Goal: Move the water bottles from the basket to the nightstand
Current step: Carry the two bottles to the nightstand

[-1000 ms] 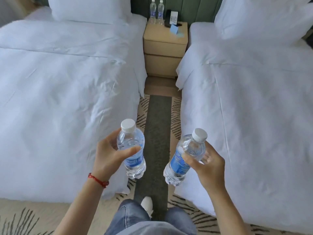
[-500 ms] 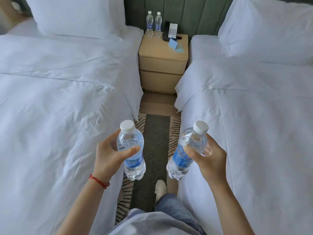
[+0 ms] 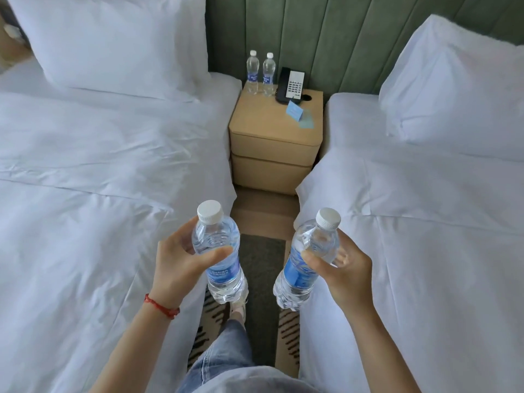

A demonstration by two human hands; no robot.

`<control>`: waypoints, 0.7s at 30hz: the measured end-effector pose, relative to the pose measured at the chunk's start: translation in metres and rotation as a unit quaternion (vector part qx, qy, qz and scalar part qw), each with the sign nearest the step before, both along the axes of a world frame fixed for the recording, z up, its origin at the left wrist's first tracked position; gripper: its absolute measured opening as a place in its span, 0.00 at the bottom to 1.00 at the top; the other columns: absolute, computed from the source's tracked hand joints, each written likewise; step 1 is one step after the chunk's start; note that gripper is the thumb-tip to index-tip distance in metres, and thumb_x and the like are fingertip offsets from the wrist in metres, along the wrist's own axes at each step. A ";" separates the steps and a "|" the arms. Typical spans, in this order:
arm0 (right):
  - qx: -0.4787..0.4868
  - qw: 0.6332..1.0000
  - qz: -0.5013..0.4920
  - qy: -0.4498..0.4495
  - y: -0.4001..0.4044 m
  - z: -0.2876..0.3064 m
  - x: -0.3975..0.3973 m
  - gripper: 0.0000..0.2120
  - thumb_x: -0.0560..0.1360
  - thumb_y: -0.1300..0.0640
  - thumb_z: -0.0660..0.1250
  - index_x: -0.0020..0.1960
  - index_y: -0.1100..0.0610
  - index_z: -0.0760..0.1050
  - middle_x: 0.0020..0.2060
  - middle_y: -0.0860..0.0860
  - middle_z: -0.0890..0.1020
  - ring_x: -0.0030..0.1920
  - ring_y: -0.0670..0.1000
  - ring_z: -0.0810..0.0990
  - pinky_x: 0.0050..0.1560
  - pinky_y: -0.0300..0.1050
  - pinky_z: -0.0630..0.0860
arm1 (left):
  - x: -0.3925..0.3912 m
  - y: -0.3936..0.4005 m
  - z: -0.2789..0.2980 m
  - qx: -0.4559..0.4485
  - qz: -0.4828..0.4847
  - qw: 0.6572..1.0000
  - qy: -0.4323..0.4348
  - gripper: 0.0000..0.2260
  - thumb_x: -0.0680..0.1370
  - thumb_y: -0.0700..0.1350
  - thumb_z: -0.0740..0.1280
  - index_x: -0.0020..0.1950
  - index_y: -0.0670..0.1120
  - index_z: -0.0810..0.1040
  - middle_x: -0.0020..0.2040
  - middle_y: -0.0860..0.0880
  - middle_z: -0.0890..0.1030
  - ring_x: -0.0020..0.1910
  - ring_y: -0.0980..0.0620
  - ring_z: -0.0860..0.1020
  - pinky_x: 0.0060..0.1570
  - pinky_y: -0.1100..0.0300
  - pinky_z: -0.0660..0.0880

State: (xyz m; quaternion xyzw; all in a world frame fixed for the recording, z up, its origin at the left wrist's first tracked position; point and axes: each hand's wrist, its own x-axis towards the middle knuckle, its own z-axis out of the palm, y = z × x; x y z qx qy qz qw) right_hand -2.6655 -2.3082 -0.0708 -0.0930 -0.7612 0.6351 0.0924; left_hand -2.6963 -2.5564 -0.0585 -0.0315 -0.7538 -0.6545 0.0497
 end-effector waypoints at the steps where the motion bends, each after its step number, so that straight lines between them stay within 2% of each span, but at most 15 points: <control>1: 0.001 1.000 0.001 0.002 0.000 -0.003 -0.022 0.22 0.56 0.43 0.74 0.50 0.41 0.78 0.45 0.39 0.84 0.48 0.42 0.82 0.41 0.33 0.77 | -0.023 0.001 -0.002 0.003 -0.004 1.000 0.000 0.17 0.59 0.51 0.75 0.47 0.57 0.81 0.43 0.58 0.85 0.42 0.58 0.82 0.37 0.70 0.76; 5: 0.009 1.000 0.001 -0.001 -0.003 -0.008 -0.105 0.22 0.58 0.47 0.76 0.50 0.37 0.76 0.47 0.36 0.83 0.50 0.40 0.81 0.41 0.30 0.76 | -0.111 0.005 -0.005 0.006 -0.019 1.000 -0.002 0.17 0.59 0.51 0.76 0.47 0.57 0.81 0.43 0.58 0.85 0.42 0.58 0.82 0.37 0.71 0.75; 8: 0.016 1.000 -0.008 -0.006 -0.004 -0.005 -0.178 0.24 0.58 0.46 0.77 0.53 0.37 0.75 0.49 0.38 0.83 0.53 0.41 0.80 0.45 0.32 0.78 | -0.189 0.003 0.001 0.002 -0.026 1.000 -0.008 0.18 0.58 0.52 0.76 0.47 0.57 0.81 0.44 0.57 0.85 0.43 0.57 0.83 0.37 0.69 0.76; 10: 0.017 1.000 -0.019 0.000 -0.005 -0.002 -0.222 0.25 0.57 0.44 0.76 0.53 0.38 0.75 0.49 0.39 0.83 0.51 0.41 0.81 0.44 0.31 0.77 | -0.237 0.003 0.009 -0.008 -0.040 0.999 -0.001 0.17 0.59 0.52 0.76 0.47 0.58 0.81 0.44 0.58 0.84 0.43 0.56 0.83 0.38 0.69 0.76; 14: 0.015 0.999 -0.038 0.008 -0.002 0.001 -0.295 0.25 0.58 0.47 0.77 0.53 0.36 0.74 0.48 0.37 0.83 0.50 0.38 0.80 0.42 0.27 0.75 | -0.318 0.013 0.017 -0.022 -0.061 0.998 -0.003 0.18 0.59 0.52 0.76 0.47 0.60 0.80 0.45 0.59 0.84 0.44 0.57 0.82 0.38 0.68 0.77; 16: 0.011 0.999 -0.045 0.005 0.004 0.002 -0.329 0.25 0.57 0.45 0.76 0.53 0.35 0.75 0.48 0.37 0.82 0.50 0.38 0.80 0.42 0.28 0.75 | -0.354 0.021 0.016 -0.020 -0.061 0.998 -0.006 0.18 0.58 0.52 0.76 0.48 0.58 0.80 0.45 0.58 0.84 0.45 0.56 0.82 0.39 0.68 0.77; 21: -0.011 0.999 -0.038 -0.003 0.026 -0.008 -0.420 0.27 0.56 0.44 0.76 0.54 0.42 0.77 0.47 0.39 0.83 0.49 0.40 0.81 0.42 0.29 0.75 | -0.441 0.043 0.006 -0.017 -0.051 0.998 -0.019 0.18 0.58 0.53 0.75 0.46 0.58 0.80 0.43 0.59 0.84 0.43 0.58 0.82 0.38 0.69 0.77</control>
